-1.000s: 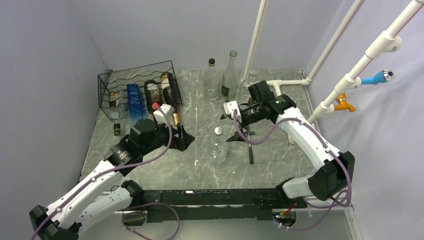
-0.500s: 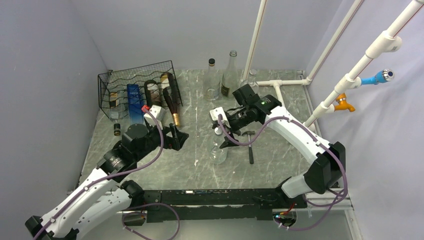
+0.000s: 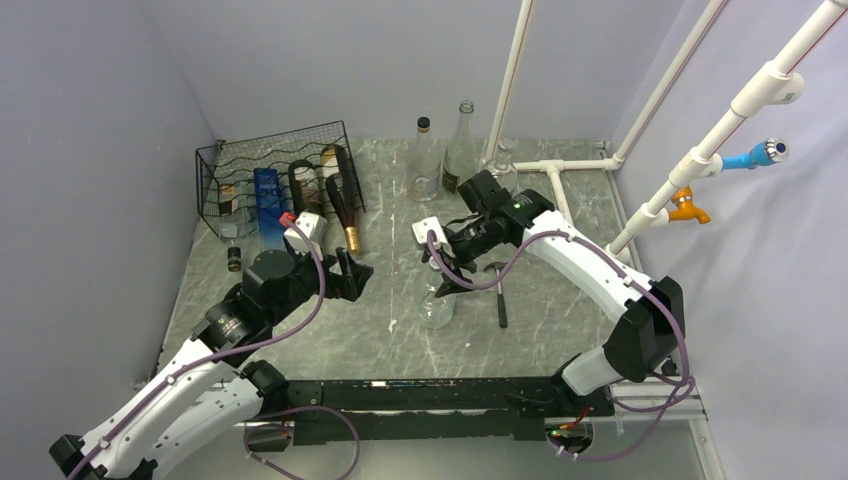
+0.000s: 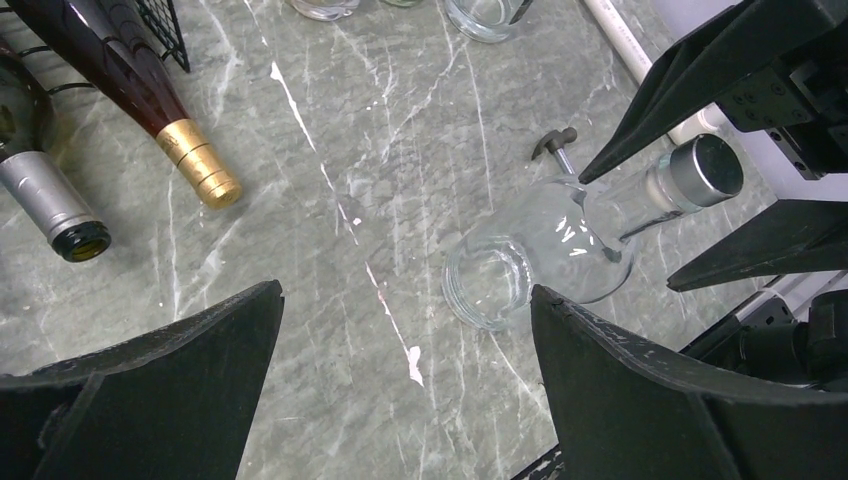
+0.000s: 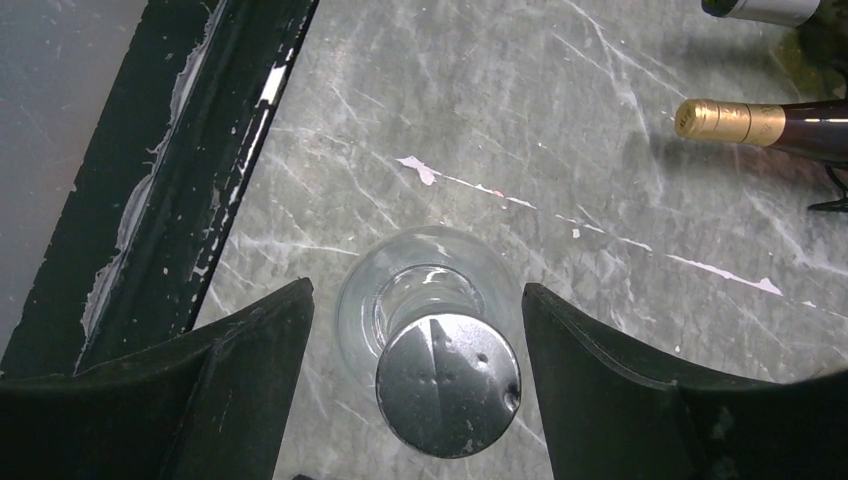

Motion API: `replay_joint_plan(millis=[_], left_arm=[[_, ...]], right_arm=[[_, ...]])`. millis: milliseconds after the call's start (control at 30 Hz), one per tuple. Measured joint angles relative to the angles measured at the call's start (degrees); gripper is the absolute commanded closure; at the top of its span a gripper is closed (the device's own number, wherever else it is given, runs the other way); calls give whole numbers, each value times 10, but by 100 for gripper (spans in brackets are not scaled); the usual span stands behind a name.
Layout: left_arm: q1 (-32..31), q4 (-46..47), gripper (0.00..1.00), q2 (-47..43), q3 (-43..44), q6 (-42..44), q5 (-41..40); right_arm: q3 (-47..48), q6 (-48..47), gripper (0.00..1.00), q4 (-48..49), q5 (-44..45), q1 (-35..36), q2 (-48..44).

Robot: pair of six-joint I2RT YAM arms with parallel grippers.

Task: Take the wine bottle off the wine rack
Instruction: Move the wine bottle to the center of the board.

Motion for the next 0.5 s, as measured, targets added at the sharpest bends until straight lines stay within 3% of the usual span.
replay_joint_plan(millis=[333,500], left_arm=[[0,-2,0,-4,0,5,-9],[0,-3,0,-4,0,9,-11]], right_arm=[[8,4,36,-1,10,4,10],[9,4,51,-2,19,5,14]])
